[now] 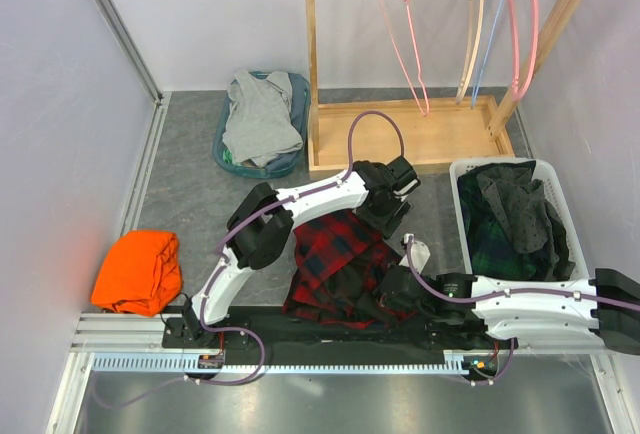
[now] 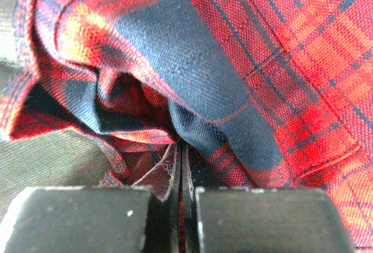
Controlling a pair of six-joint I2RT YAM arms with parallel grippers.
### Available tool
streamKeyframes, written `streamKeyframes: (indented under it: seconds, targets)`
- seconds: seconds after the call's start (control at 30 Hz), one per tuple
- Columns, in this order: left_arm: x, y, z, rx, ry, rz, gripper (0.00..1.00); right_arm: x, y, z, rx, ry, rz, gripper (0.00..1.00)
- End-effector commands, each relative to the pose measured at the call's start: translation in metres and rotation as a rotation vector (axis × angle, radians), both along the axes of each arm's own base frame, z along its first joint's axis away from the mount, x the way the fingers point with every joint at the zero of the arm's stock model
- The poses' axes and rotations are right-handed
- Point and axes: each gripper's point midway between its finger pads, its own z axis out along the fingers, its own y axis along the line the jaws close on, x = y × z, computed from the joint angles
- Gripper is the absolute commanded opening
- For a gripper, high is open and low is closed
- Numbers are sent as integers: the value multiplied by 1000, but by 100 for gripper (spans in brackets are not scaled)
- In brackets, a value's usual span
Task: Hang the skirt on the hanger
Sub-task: Adjust the skirt at the center of the board.
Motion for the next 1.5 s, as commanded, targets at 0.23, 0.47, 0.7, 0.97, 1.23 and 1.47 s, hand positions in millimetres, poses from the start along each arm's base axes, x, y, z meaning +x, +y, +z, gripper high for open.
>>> streamKeyframes:
  seconds: [0.23, 0.47, 0.7, 0.97, 1.23, 1.47]
  targets:
    - [13, 11, -6, 60, -47, 44, 2, -11, -17, -14, -50, 59, -14, 0]
    - [43, 21, 96, -75, -235, 110, 2, -5, -37, -31, -137, 36, -57, 0]
    - [46, 45, 237, -294, -436, 128, 2, 19, -40, -25, -160, -63, -168, 0]
    - [40, 114, 327, -318, -661, 237, 2, 66, -39, -17, -280, -122, -179, 3]
    - [23, 205, 318, -223, -739, 475, 2, 119, -7, 29, -267, -221, -144, 0]
    - [15, 241, 357, -295, -825, 585, 2, 141, -16, 150, -220, -426, -184, 0]
